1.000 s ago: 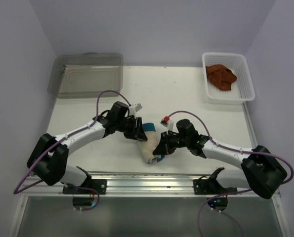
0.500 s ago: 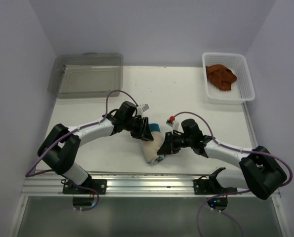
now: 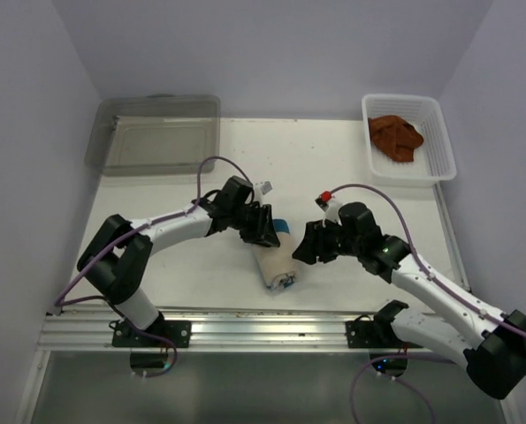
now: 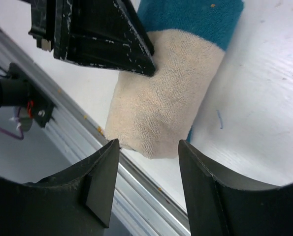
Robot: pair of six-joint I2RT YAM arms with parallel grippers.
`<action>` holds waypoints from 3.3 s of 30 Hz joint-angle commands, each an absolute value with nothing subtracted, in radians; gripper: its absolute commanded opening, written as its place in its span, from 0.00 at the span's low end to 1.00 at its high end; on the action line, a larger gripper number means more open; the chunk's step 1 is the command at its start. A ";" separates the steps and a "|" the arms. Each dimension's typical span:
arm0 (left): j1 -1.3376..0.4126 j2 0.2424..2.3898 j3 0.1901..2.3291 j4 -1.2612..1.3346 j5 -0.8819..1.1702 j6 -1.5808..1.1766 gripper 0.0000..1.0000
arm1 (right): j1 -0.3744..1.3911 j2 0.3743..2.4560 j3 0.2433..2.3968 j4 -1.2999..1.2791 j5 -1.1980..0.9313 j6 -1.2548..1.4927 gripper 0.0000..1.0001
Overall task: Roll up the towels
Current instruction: Place the rolled towel into the container
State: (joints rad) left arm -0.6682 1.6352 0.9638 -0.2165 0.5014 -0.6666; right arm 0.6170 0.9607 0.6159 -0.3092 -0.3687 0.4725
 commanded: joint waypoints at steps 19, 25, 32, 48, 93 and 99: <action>-0.684 1.605 1.166 -0.356 0.408 -0.676 0.42 | 0.908 1.181 0.670 -0.341 0.114 0.588 0.35; -0.684 1.454 1.157 -0.466 0.292 -0.701 0.53 | 0.910 1.181 0.683 -0.334 0.112 0.575 0.35; -0.686 1.410 1.010 -0.476 0.227 -0.756 0.78 | 0.908 1.193 0.703 -0.347 0.109 0.561 0.36; -0.686 1.482 0.888 -0.288 0.294 -0.799 0.99 | 0.913 1.206 0.715 -0.364 0.110 0.548 0.37; -0.617 1.643 0.821 0.069 0.560 -0.882 0.00 | 0.974 0.983 0.953 -0.710 0.441 0.545 0.69; -0.557 1.585 0.882 0.011 0.614 -0.862 0.00 | 0.953 0.943 0.942 -0.779 0.558 0.598 0.71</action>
